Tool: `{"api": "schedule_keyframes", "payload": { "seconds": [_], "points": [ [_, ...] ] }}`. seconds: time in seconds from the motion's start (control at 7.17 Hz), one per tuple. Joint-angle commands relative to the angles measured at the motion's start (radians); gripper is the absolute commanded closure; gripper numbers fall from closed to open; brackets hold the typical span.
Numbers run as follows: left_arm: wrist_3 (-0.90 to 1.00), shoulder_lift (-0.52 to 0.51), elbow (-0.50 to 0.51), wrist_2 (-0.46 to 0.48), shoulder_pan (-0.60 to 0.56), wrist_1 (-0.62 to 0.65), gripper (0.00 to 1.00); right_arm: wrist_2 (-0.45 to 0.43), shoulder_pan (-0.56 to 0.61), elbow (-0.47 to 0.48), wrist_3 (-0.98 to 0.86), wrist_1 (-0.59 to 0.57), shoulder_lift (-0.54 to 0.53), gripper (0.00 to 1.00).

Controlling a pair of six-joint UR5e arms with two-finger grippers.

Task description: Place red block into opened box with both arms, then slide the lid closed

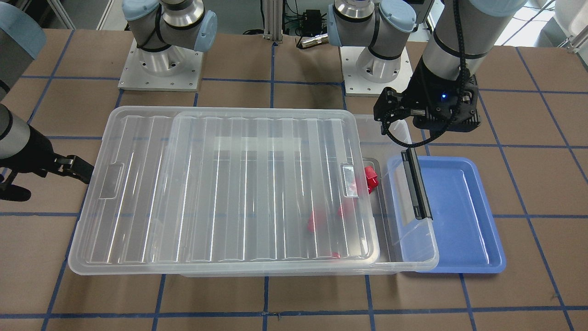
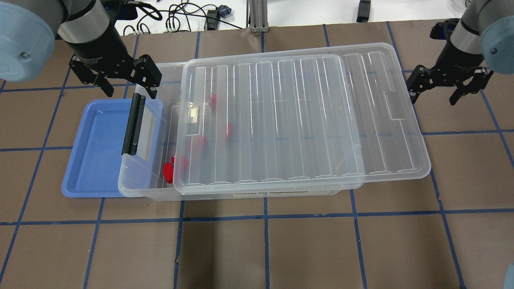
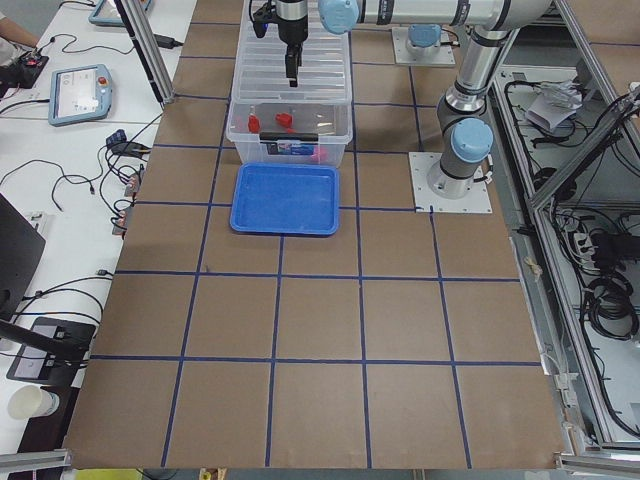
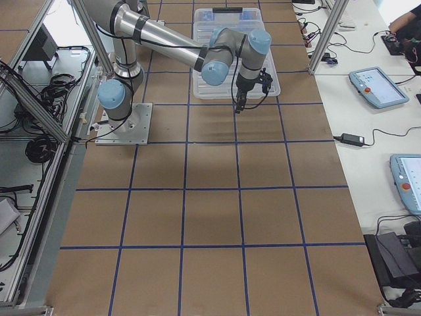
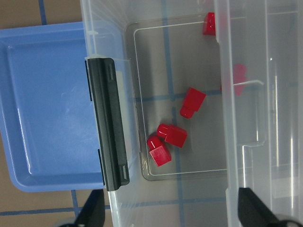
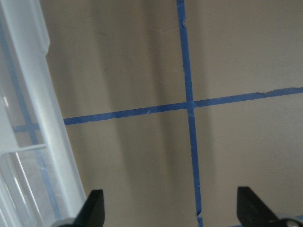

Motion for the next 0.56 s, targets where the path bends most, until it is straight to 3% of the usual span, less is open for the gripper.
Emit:
{"api": "schedule_keyframes", "payload": {
  "seconds": [0.0, 0.42],
  "points": [
    [0.0, 0.0, -0.001, 0.0, 0.0, 0.0, 0.0, 0.0, 0.07, 0.0, 0.113, 0.0, 0.0, 0.0],
    [0.0, 0.001, -0.001, 0.0, 0.0, 0.0, 0.0, 0.002, 0.174, -0.001, 0.263, -0.008, 0.003, 0.0]
  ]
}}
